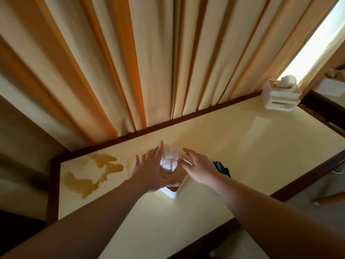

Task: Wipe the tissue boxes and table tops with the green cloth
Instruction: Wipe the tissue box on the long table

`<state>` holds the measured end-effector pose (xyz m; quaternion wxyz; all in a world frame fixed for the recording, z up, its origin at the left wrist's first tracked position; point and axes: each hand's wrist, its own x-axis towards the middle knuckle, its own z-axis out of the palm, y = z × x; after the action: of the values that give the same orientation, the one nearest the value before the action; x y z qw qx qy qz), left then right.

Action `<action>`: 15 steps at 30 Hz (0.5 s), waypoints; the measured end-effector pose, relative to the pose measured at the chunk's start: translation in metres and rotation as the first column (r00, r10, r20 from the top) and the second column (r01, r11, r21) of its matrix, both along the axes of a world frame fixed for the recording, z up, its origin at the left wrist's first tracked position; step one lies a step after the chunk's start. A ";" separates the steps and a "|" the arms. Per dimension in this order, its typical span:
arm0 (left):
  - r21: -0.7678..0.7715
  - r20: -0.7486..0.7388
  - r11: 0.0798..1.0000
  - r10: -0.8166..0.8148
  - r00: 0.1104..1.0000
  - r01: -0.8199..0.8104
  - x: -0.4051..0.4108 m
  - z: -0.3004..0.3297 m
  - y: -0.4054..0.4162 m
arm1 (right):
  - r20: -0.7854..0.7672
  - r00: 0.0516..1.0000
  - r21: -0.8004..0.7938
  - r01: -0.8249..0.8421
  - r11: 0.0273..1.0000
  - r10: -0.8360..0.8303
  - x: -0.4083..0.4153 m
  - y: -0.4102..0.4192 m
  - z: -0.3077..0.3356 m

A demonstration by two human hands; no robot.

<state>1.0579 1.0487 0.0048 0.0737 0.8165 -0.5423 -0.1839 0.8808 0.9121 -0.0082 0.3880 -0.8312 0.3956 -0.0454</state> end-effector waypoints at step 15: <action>0.140 0.031 0.981 -0.142 0.989 0.137 0.005 0.002 -0.020 | -0.088 0.990 -0.115 0.098 0.988 -0.109 -0.013 0.009 -0.004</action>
<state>1.0627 1.0285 0.0067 -0.0070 0.7831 -0.5856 -0.2091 0.8683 0.9214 -0.0124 0.3197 -0.8309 0.4529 -0.0484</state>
